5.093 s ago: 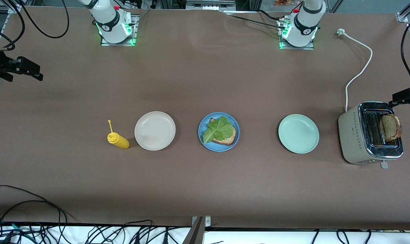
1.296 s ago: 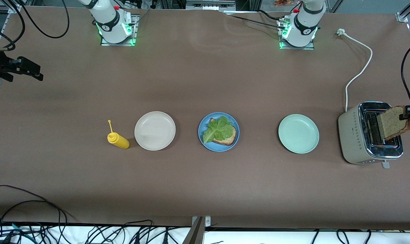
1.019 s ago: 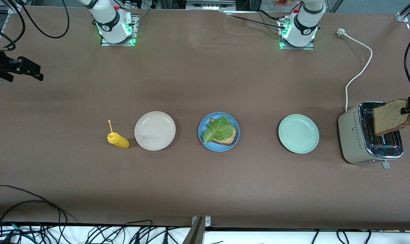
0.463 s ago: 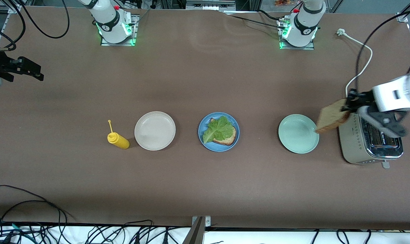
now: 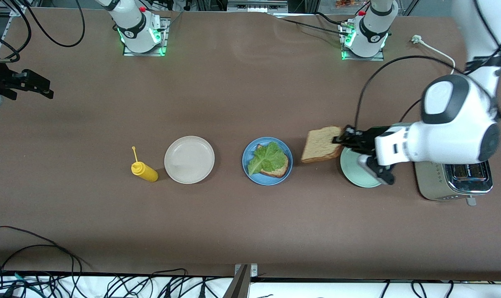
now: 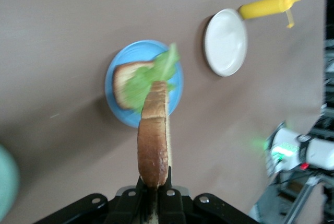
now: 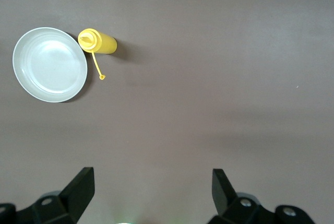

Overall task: Make sandwich in blue plate with both arms
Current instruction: 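Carry the bread over the lettuce and lower it with the left gripper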

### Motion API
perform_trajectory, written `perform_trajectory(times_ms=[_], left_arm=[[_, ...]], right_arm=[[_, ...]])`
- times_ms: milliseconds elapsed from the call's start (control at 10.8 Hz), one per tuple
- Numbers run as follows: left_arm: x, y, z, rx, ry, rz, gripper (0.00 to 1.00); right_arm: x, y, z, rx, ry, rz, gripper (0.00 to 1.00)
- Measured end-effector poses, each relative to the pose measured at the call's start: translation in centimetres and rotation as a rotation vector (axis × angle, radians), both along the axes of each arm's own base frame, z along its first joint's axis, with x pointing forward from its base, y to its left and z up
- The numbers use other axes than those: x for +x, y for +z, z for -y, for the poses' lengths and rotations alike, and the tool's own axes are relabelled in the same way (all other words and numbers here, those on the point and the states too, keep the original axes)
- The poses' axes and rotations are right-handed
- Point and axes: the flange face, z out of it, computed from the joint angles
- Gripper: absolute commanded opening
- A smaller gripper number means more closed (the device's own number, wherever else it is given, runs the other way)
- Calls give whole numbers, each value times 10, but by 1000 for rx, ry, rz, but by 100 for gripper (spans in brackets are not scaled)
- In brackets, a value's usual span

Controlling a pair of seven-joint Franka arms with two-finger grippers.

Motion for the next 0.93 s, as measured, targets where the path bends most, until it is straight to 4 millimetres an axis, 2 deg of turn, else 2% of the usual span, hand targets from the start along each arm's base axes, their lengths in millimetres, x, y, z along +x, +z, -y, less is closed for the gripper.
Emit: perform_trajectory(times_ms=[93,278,556,741,926], left_arm=[[1,-16,29,-40,28,-26,0],[6,-55,71,-146,90,-73,0],[8,-119,119,-205,168,-99,0],[0,-148,125,-207,128,-113,0],[-10,-185,125,-210,92,-143,0]], right_arm=[[0,0,0,0,-1,1,100],[0,2,1,-1,-2,3,100],[0,2,2,-7,-2,3,100],[0,2,2,-7,-2,2,100],[-1,2,2,-8,-2,0,100]])
